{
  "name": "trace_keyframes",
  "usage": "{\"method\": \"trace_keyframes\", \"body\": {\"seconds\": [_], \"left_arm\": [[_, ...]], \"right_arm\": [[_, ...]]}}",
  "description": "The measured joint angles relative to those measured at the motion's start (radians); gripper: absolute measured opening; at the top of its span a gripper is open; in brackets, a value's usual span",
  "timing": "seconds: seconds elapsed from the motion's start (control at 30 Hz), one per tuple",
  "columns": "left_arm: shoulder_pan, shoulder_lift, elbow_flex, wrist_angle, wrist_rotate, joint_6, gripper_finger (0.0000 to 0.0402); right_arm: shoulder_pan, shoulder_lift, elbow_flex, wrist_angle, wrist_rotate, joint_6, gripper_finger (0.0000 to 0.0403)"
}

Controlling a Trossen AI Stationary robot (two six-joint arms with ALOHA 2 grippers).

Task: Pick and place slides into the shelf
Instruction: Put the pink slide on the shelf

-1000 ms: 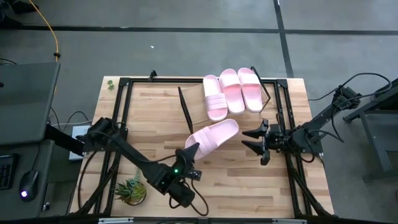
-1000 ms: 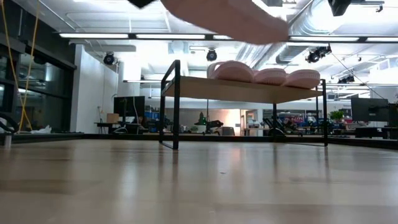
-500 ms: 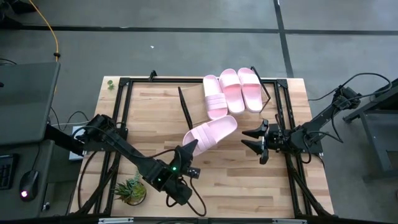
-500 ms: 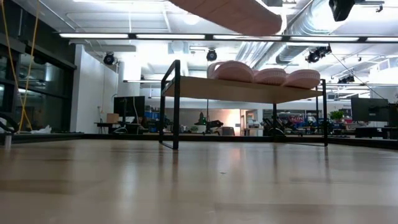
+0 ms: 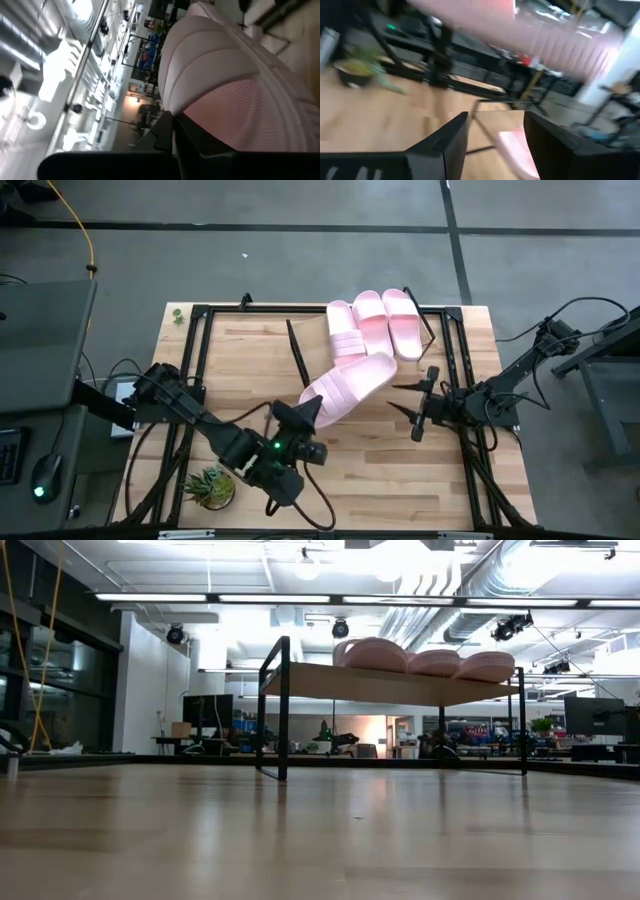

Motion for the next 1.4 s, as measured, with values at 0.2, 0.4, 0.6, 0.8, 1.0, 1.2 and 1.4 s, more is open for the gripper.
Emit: {"method": "trace_keyframes", "body": {"seconds": [0.2,0.4,0.6,0.8,1.0,1.2,1.4], "left_arm": [[-0.007,0.000,0.067,-0.014,0.008,-0.055,0.0000],[-0.007,0.001,0.068,-0.022,0.013,-0.075,0.0000],[-0.006,0.001,0.068,-0.085,0.040,-0.194,0.0000],[0.001,0.002,0.067,-0.345,0.060,-0.408,0.0000],[0.029,0.002,0.067,-0.517,0.049,-0.560,0.0000],[0.045,0.007,0.067,-0.525,0.045,-0.548,0.0000],[0.064,0.007,0.067,-0.522,0.060,-0.524,0.0000]], "right_arm": [[0.002,0.000,0.000,-0.001,0.090,-0.126,0.0184],[0.002,0.000,0.000,-0.047,0.122,-0.176,0.0184],[0.003,0.000,0.000,-0.049,0.117,-0.241,0.0184],[0.003,-0.017,0.000,0.130,0.203,-0.118,0.0184],[-0.009,-0.089,0.000,0.191,0.203,0.188,0.0184],[-0.037,-0.167,0.000,0.128,-0.071,0.479,0.0184],[-0.116,-0.199,0.000,-0.004,-0.201,0.840,0.0184]]}}
